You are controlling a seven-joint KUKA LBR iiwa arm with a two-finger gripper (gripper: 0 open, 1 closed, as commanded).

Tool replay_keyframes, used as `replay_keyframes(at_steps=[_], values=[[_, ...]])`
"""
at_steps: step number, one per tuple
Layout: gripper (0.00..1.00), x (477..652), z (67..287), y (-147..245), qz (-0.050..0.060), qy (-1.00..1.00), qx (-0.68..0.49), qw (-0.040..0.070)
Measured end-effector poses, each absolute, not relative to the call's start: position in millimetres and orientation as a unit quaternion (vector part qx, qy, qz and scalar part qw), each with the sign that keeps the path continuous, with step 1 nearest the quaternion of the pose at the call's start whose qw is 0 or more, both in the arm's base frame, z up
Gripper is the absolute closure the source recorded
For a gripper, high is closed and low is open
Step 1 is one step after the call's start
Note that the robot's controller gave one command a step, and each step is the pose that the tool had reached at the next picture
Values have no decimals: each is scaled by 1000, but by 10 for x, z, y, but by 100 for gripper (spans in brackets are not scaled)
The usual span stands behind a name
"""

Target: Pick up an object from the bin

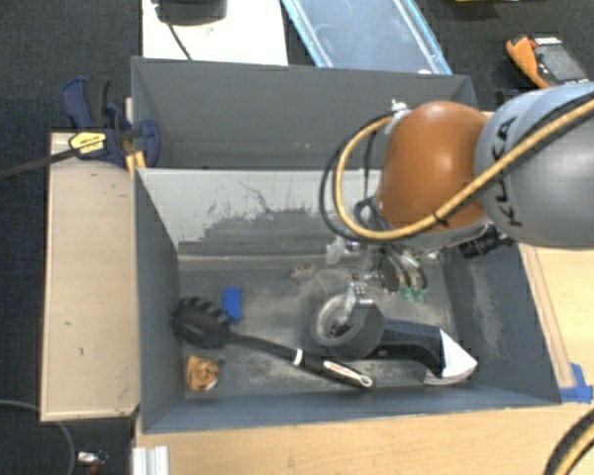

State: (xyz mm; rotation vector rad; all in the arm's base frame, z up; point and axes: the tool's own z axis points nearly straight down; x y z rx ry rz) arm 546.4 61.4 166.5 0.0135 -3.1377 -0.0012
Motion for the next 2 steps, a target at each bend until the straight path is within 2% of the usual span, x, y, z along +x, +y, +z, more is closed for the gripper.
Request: replay_keyframes(at_steps=[1,2], values=[[0,5482,1696,611,-1,-1000,3,-1],[0,5591,939,504,-2,-980,197,-8]])
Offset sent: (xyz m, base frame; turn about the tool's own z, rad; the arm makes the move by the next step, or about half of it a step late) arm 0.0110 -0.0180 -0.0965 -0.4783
